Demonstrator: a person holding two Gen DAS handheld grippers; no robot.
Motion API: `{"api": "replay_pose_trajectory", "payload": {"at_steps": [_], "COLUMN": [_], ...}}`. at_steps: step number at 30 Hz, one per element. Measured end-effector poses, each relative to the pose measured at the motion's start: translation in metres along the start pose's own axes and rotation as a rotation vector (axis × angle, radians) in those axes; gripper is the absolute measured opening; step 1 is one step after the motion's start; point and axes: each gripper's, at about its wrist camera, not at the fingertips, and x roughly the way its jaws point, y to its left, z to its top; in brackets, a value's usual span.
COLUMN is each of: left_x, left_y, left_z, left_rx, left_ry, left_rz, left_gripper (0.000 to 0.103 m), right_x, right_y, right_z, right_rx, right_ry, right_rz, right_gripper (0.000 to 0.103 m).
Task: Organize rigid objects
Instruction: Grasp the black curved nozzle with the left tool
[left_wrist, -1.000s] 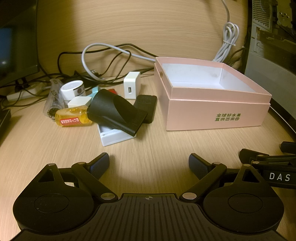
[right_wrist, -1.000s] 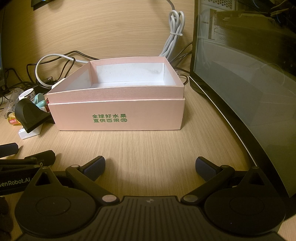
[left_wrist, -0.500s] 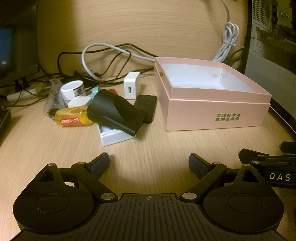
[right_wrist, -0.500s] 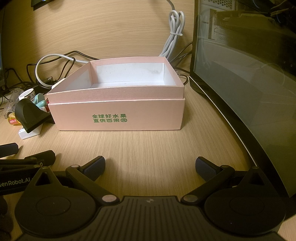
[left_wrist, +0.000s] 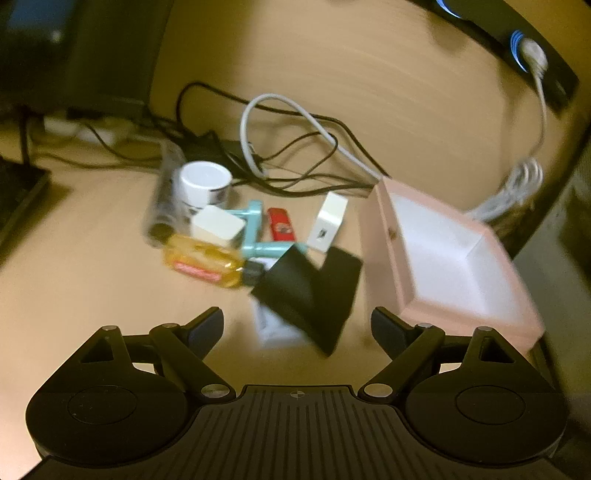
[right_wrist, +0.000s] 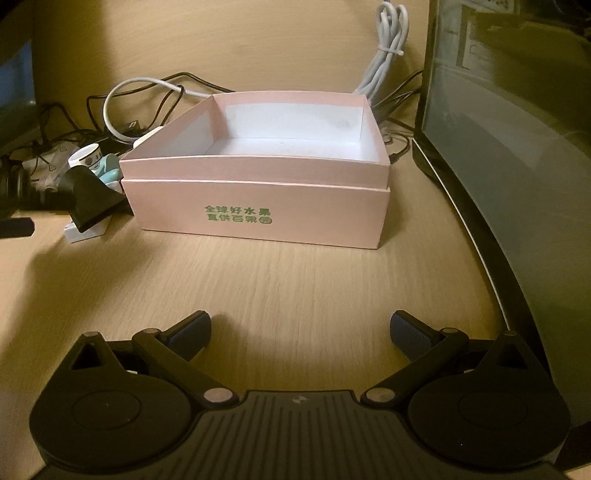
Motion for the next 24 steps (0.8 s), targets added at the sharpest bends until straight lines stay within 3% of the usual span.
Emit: {"api": "replay_pose_trajectory", "payload": {"at_steps": [2,4,10,13,14,15,24], "left_x": [0.011,0.026,0.05,0.053,0.054,0.052,0.024], "left_y": [-0.004,-0.006,-0.005,-0.005,-0.004,-0.003,0.002], "left_z": [0.009,0.016,0.021,0.019,0.019,0.02,0.01], "left_rx": [-0.023,-0.044,-0.125,-0.07,-0.054,-0.039,0.198], "left_ry": [0.041,0.084,0.112,0.094,0.088,0.079,0.011], "left_rz": [0.0,0.047,0.136,0.149,0.144,0.138,0.066], "left_gripper": [0.091,0.091,0.088,0.08,0.071,0.069,0.062], "right_x": [0.001,0.002,0.0,-0.001,-0.001,-0.001,0.002], "right_y": [0.001,0.003,0.003,0.002,0.002,0.002,0.004], "right_z": [0.001,0.001,-0.003,-0.004,-0.004,-0.004,0.007], "right_rx": [0.008,0.012,0.009,0.008,0.01,0.012,0.012], "right_ry": [0.001,-0.003,-0.023,-0.027,-0.028,-0.029,0.035], "right_rz": [-0.011,-0.018,-0.016,-0.012,-0.011,-0.011,-0.014], "right_gripper": [0.103,0.103,0.103,0.103,0.103,0.103,0.103]}}
